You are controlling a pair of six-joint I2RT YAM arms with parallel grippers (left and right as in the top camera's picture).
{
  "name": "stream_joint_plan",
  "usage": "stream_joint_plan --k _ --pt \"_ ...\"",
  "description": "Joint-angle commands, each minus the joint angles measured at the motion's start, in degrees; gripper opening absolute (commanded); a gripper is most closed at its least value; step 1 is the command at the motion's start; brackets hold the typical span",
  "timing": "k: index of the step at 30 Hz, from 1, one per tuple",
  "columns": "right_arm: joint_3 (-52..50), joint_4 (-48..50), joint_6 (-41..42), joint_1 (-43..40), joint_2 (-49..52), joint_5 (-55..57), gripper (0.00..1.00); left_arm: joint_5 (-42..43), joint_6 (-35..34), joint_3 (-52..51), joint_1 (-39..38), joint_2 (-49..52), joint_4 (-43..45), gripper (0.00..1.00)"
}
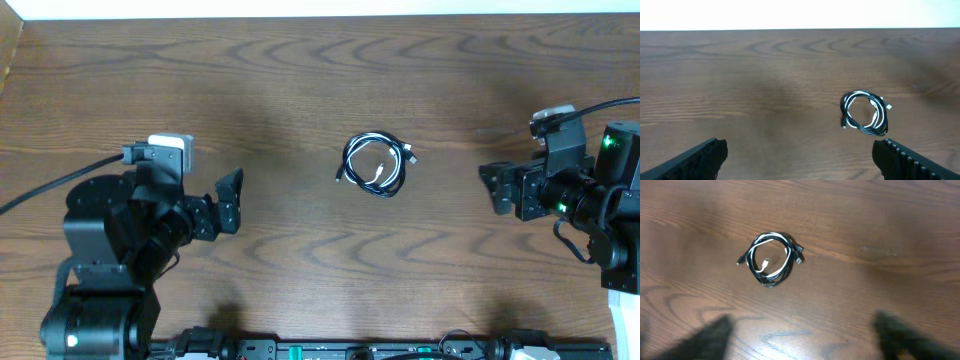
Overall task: Untangle cables
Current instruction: 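Raise both arms and move grippers toward the cable coil, then lower the left gripper onto the black-white cable coil and grasp it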
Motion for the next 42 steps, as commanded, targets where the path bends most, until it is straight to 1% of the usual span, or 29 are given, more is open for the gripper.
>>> stream_joint_plan --k 1,2,3,4,5,6,7,8,9,11,18,19,21,24,26,29,30,31,33,34,35,36,38,41,42 --pt "1.4 0.2 -0.3 -0.2 0.9 -0.1 0.99 0.5 -0.2 -0.6 0.2 4.0 1.0 0.91" --pt "1.4 0.3 -0.3 -0.2 1.2 -0.1 0.99 0.5 -0.2 -0.6 0.2 5.4 1.6 0.85" --pt "1.4 0.5 -0.3 -0.2 1.6 -0.1 0.99 0.7 -0.2 -0.6 0.2 6.7 2.2 0.69" --pt "1.4 0.7 -0.3 -0.2 2.1 -0.1 0.99 1.6 -0.6 -0.6 0.2 8.4 2.9 0.59" --pt "1.4 0.9 -0.3 -0.2 2.6 -0.1 0.99 3.8 -0.6 -0.6 0.2 10.2 3.8 0.52" --pt "1.4 1.1 -0.3 -0.2 3.1 -0.1 0.99 6.1 -0.6 -0.6 0.2 11.7 4.6 0.51" --pt "1.4 1.4 -0.2 -0.2 3.8 -0.2 0.99 9.5 -0.6 -0.6 0.2 13.9 5.7 0.51" --pt "1.4 1.6 -0.3 -0.2 4.5 -0.9 0.99 12.0 -0.6 -0.6 0.2 15.5 6.5 0.61" --pt "1.4 1.9 -0.3 -0.2 5.1 -1.6 0.99 14.6 -0.6 -0.6 0.2 17.5 7.4 0.74" --pt "1.4 2.5 -0.3 -0.2 6.5 -1.9 0.99 18.0 -0.6 -0.6 0.2 20.9 8.6 0.85" --pt "1.4 2.9 -0.2 -0.2 11.7 -0.3 0.99 24.6 -1.4 -0.6 0.0 31.3 8.7 0.86" --pt "1.4 3.0 -0.3 -0.2 12.4 0.0 0.99 25.0 -1.4 -0.6 -0.2 32.1 8.7 0.87" --pt "1.4 3.1 -0.2 -0.2 14.0 0.1 0.99 26.3 -1.3 -0.6 -0.9 33.3 8.6 0.92" --pt "1.4 4.0 0.2 -0.2 16.1 0.8 0.99 27.1 1.1 -0.6 -3.0 34.1 9.0 0.93" --pt "1.4 4.8 3.9 -0.2 17.2 4.2 0.99 27.1 1.9 -0.6 -4.7 34.0 9.4 0.93" --pt "1.4 6.1 12.3 -0.1 18.7 12.4 0.99 27.0 5.3 -0.6 -8.5 33.9 10.5 0.94" --pt "1.4 6.4 16.2 -0.1 19.1 17.0 0.99 26.5 6.3 -0.6 -9.8 33.9 11.5 0.94" --pt "1.4 6.4 20.4 -0.1 19.4 22.3 0.99 24.0 6.3 -0.6 -11.5 33.9 12.8 0.94" --pt "1.4 5.5 28.4 -0.1 19.8 32.2 0.99 15.8 4.2 -0.6 -14.6 33.9 15.4 0.94" --pt "1.4 5.0 30.8 -0.1 19.9 35.4 0.99 10.8 2.1 -0.6 -16.2 33.9 16.5 0.95" --pt "1.4 4.9 32.0 -0.1 20.0 37.7 0.99 5.1 -0.3 -0.6 -17.8 33.9 17.5 0.97" --pt "1.4 4.9 32.2 -0.1 20.0 38.6 0.99 0.0 -2.1 -0.6 -19.5 33.9 18.3 0.99" --pt "1.4 5.4 32.1 -0.2 20.0 38.7 0.99 -7.2 -4.3 -0.6 -22.1 33.9 19.6 0.98" --pt "1.4 7.1 30.9 -0.1 20.1 37.1 0.99 -13.3 -6.4 -0.6 -25.0 34.4 21.7 0.98" --pt "1.4 8.5 27.8 -0.2 20.1 34.1 0.99 -14.2 -7.0 -0.6 -25.6 34.8 22.5 0.98"
